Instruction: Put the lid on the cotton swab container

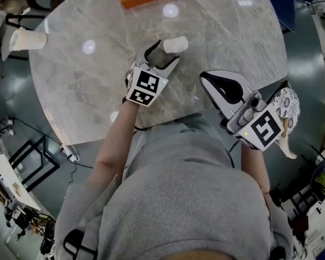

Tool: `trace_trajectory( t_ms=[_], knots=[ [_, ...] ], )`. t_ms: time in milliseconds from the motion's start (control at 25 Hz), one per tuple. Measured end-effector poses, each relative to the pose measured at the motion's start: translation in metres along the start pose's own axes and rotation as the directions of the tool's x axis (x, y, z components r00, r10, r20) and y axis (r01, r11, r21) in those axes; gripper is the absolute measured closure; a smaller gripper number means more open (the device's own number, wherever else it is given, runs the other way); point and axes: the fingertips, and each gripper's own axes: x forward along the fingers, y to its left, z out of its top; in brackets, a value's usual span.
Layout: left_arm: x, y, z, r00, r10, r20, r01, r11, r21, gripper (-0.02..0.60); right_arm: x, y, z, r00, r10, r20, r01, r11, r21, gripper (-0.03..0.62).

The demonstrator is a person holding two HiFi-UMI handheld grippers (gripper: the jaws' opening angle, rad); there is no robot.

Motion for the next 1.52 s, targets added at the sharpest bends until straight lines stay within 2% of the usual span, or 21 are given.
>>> trace_trajectory(
  t_ms=[200,360,480,760,920,1160,1320,1520],
  knots=[
    [-0.025,0.006,0.007,0.996,0.087,0.006,-0.086,0.994,-0.073,0.273,-0.001,-0.004,-0.005,1.0,-0.018,0.011,0.018,1.0,0.012,0.594],
    [-0.049,0.005,0.023,0.99,0.133,0.045,-0.13,0.989,-0.077,0.283,0.003,-0.008,-0.007,0.999,-0.034,0.028,0.033,0.999,0.036,0.594],
    [-0.067,0.005,0.042,0.982,0.159,0.107,-0.15,0.985,-0.084,0.383,0.01,-0.011,-0.012,0.999,-0.028,0.023,0.027,0.998,0.052,0.594],
    [-0.101,-0.001,0.085,0.951,0.215,0.223,-0.201,0.976,-0.083,0.516,0.016,-0.004,-0.013,1.0,0.004,0.02,-0.005,0.999,0.042,0.594],
    [-0.109,0.0,0.09,0.935,0.26,0.24,-0.244,0.965,-0.093,0.58,0.018,-0.004,-0.015,1.0,0.02,0.012,-0.021,0.999,0.035,0.594],
    [-0.11,-0.005,0.088,0.932,0.286,0.222,-0.27,0.958,-0.102,0.581,0.018,-0.009,-0.019,0.999,0.048,0.012,-0.048,0.998,0.045,0.594],
    [-0.112,-0.009,0.086,0.922,0.314,0.228,-0.287,0.947,-0.147,0.58,0.019,-0.012,-0.029,0.997,0.077,-0.004,-0.077,0.996,0.049,0.594],
    [-0.117,-0.016,0.088,0.911,0.331,0.246,-0.301,0.941,-0.153,0.581,0.025,-0.013,-0.031,0.995,0.099,0.0,-0.099,0.994,0.052,0.594]
  ],
)
